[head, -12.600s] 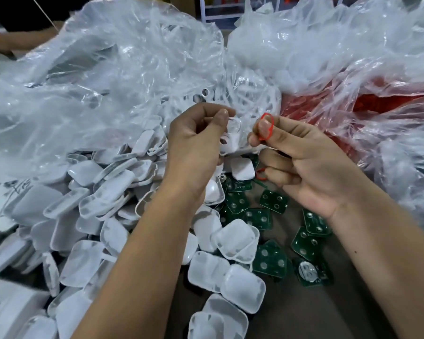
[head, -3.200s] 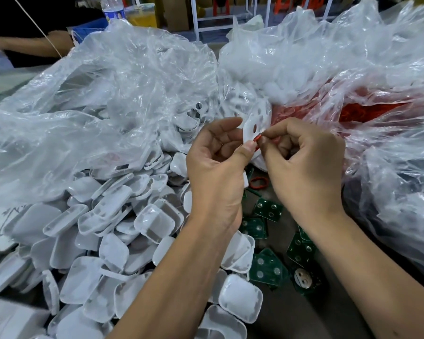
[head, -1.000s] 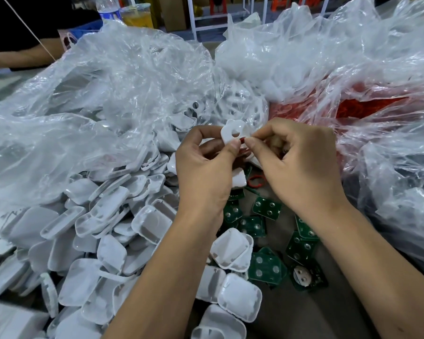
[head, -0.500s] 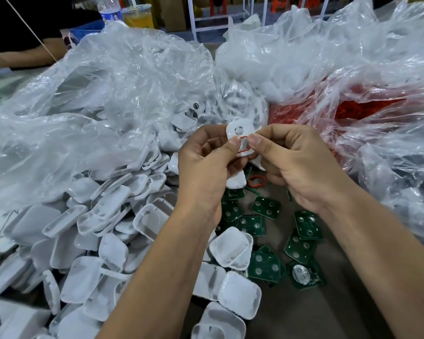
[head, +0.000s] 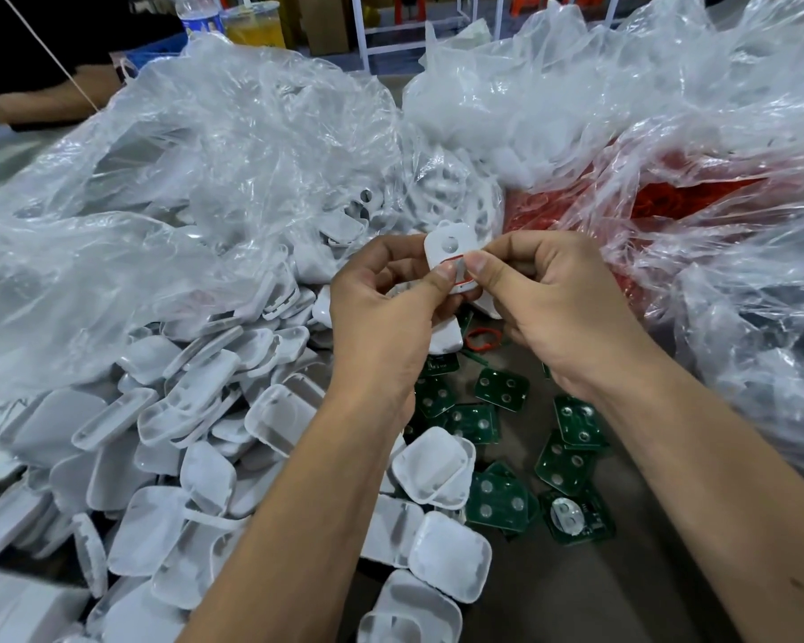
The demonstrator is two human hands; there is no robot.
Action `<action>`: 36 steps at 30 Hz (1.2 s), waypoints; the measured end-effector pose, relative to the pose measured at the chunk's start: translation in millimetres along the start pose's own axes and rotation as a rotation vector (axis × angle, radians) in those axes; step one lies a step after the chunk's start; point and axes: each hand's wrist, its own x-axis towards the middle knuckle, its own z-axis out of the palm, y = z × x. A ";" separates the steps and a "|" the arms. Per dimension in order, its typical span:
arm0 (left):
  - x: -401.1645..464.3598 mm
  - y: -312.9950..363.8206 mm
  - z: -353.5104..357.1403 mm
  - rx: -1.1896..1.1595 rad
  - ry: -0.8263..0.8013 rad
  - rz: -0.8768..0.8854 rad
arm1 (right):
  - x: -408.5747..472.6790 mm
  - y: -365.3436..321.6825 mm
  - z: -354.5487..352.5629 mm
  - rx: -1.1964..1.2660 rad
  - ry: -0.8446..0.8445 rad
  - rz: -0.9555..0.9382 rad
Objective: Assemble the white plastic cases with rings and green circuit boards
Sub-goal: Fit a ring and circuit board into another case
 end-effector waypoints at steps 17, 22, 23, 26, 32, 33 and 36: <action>1.1 0.0 -1.1 -0.031 0.016 -0.065 | -0.4 3.1 2.6 0.001 0.012 0.066; 4.9 -1.2 1.0 -0.009 0.049 -0.048 | 3.0 2.4 1.9 0.179 -0.082 0.165; 6.6 -1.3 0.8 0.012 0.067 -0.025 | 5.1 3.3 1.1 0.211 -0.099 0.203; 10.4 -2.8 -0.3 0.058 0.136 0.046 | 10.3 9.7 -0.4 0.178 -0.070 0.229; 12.1 -8.7 -4.6 0.278 0.152 0.160 | 10.3 18.7 4.8 -0.004 -0.047 0.134; 11.8 -8.8 -5.5 0.287 0.132 0.166 | 10.3 20.3 4.9 -0.060 -0.055 0.111; 10.1 -6.6 -5.6 0.309 0.115 0.171 | 10.0 24.3 5.0 -0.152 -0.080 0.049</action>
